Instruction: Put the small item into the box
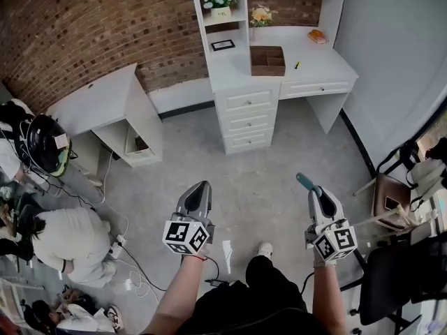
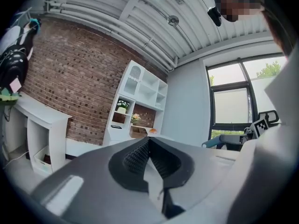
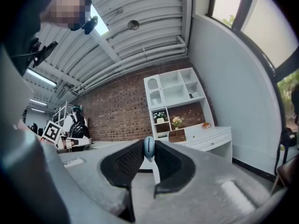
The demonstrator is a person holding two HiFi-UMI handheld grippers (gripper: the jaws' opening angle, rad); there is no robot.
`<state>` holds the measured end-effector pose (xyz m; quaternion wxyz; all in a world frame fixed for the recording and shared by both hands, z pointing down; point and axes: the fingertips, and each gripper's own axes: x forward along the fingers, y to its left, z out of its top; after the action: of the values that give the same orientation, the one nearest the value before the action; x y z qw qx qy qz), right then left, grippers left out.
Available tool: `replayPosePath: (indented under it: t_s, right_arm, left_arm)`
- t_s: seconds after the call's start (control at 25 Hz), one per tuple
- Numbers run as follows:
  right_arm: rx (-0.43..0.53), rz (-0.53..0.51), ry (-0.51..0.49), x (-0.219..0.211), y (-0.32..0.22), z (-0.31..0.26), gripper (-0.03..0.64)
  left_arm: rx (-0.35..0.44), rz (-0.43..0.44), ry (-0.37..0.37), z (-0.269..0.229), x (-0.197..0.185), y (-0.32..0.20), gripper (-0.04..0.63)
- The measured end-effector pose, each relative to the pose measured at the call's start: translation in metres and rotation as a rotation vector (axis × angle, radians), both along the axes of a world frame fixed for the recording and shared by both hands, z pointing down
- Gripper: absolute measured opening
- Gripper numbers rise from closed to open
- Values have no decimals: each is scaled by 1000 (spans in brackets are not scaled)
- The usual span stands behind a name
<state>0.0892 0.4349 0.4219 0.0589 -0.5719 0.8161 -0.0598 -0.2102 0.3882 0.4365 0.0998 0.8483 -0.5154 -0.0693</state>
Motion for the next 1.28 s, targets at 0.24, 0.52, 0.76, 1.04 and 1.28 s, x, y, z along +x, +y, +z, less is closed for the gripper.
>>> replayPosePath:
  t_s: [0.24,0.52,0.76,1.04,1.28]
  right_arm:
    - [-18,-48,-19,30,-55,5,69]
    - [-14,-86,-26,65,-103,2,69]
    - [-29,-93,-50,83,-123,12,69]
    - [-32,-80,-71,95,-146,19,69]
    - [-38,-66,-76,99,-185,21,69]
  left_arm:
    - [-13,-33,-1,1,31,-46,2]
    - [-9,-65,10,-2,67,-88,3]
    - [-19,-64,1,1,90,-105,2]
    - [-26,-59,-8,6,100,-131,2]
    - [-22,-25,-1,8,113,-175,3]
